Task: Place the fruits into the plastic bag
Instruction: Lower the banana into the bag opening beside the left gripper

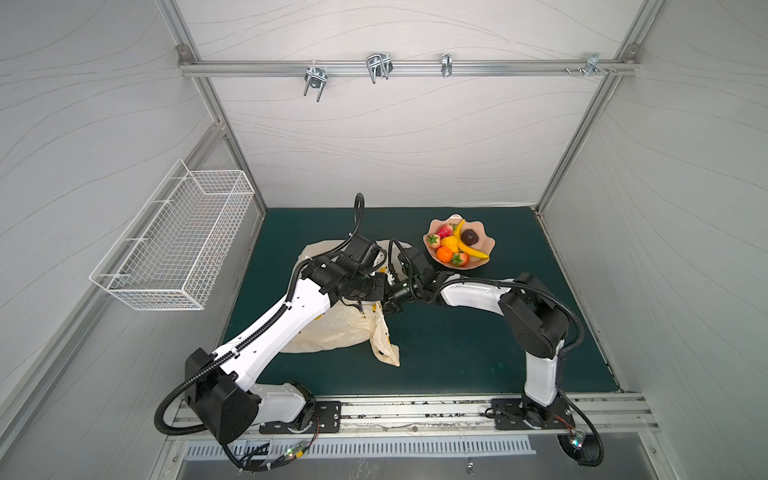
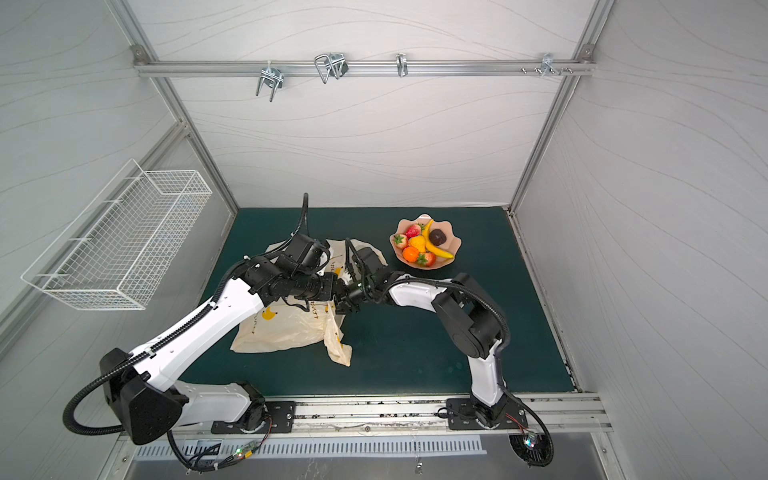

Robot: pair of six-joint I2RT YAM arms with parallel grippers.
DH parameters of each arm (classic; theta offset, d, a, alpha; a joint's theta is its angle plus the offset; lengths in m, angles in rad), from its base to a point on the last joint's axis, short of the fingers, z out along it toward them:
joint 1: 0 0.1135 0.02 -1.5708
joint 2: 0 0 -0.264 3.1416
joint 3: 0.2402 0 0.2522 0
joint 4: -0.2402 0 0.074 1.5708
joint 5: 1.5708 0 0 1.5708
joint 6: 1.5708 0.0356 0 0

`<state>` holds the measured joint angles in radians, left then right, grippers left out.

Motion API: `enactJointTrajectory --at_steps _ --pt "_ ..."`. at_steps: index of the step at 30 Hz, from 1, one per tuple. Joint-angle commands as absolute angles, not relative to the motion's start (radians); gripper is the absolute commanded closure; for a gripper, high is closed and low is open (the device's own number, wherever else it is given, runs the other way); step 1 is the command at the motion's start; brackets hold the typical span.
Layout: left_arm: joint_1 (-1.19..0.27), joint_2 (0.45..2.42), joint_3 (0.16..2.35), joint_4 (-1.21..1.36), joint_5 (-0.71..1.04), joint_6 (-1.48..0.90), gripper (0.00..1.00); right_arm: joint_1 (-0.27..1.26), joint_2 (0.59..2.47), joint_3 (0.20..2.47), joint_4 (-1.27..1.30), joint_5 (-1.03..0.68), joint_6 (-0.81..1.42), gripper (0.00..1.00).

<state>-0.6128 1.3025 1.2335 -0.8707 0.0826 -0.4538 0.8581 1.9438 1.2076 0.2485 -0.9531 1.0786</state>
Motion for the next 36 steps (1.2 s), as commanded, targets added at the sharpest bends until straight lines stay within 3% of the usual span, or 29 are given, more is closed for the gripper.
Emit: enactJointTrajectory --at_steps 1,21,30,36 --pt "-0.63 1.267 1.218 -0.816 0.16 -0.472 1.0 0.865 2.003 1.22 0.364 -0.926 1.204 1.0" --pt "-0.63 1.111 1.012 -0.516 0.31 -0.55 1.0 0.82 2.154 1.213 0.752 -1.101 1.477 1.0" --pt "-0.63 1.097 1.006 -0.427 0.358 -0.559 1.0 0.792 2.043 1.227 0.344 -1.154 1.197 1.0" --pt "-0.63 1.101 0.989 -0.426 0.354 -0.546 1.0 0.799 1.989 1.145 0.299 -1.179 1.147 1.0"
